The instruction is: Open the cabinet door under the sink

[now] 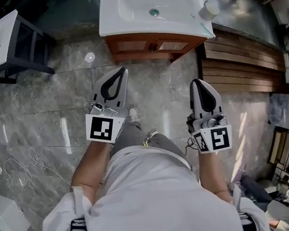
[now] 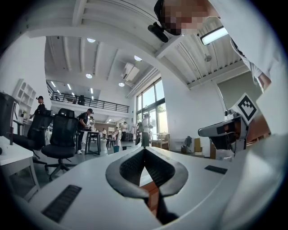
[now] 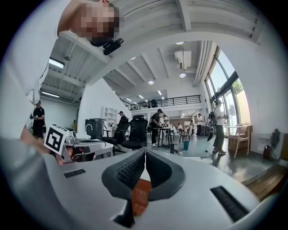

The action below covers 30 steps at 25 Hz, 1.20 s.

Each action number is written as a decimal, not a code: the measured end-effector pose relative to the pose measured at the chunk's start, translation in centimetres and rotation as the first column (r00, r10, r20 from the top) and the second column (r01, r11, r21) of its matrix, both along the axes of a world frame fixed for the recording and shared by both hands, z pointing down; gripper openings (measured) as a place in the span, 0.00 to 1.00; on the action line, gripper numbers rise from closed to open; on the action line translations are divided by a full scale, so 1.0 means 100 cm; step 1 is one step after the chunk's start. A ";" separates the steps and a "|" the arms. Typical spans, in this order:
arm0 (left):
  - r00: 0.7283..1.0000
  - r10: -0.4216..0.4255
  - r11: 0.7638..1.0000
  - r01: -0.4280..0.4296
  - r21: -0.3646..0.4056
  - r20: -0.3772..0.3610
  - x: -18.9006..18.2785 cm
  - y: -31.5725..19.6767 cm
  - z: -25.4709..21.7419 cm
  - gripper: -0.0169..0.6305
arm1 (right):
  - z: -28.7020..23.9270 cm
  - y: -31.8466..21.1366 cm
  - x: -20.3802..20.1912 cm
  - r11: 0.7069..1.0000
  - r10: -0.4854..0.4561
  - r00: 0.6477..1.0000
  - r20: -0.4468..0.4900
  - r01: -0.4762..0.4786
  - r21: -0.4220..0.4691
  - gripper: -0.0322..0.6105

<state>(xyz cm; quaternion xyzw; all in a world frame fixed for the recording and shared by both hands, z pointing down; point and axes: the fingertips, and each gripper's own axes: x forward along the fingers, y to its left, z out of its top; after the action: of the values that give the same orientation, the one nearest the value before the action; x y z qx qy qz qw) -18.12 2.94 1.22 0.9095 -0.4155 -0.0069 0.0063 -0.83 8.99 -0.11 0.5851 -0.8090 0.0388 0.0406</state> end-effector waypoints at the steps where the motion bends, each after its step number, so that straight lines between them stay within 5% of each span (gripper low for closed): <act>1: 1.000 0.006 1.000 -0.006 -0.001 -0.004 0.002 -0.005 0.001 0.04 | 0.000 -0.003 0.003 1.000 0.008 1.000 -0.004 -0.008 -0.003 0.11; 13: 0.998 0.059 0.998 -0.059 0.028 -0.006 0.049 -0.027 -0.008 0.04 | -0.006 -0.032 0.040 0.999 0.031 1.000 -0.003 -0.031 0.026 0.11; 30: 0.996 -0.070 0.997 0.071 -0.023 0.051 0.093 -0.074 0.030 0.04 | 0.060 -0.102 0.079 0.989 -0.132 0.991 -0.016 0.130 -0.068 0.11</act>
<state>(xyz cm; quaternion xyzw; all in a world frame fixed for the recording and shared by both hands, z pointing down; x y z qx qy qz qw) -8.78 -4.44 4.18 0.8940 -0.4475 0.0209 0.0067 7.07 -1.16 5.94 0.5294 -0.8434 0.0570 0.0710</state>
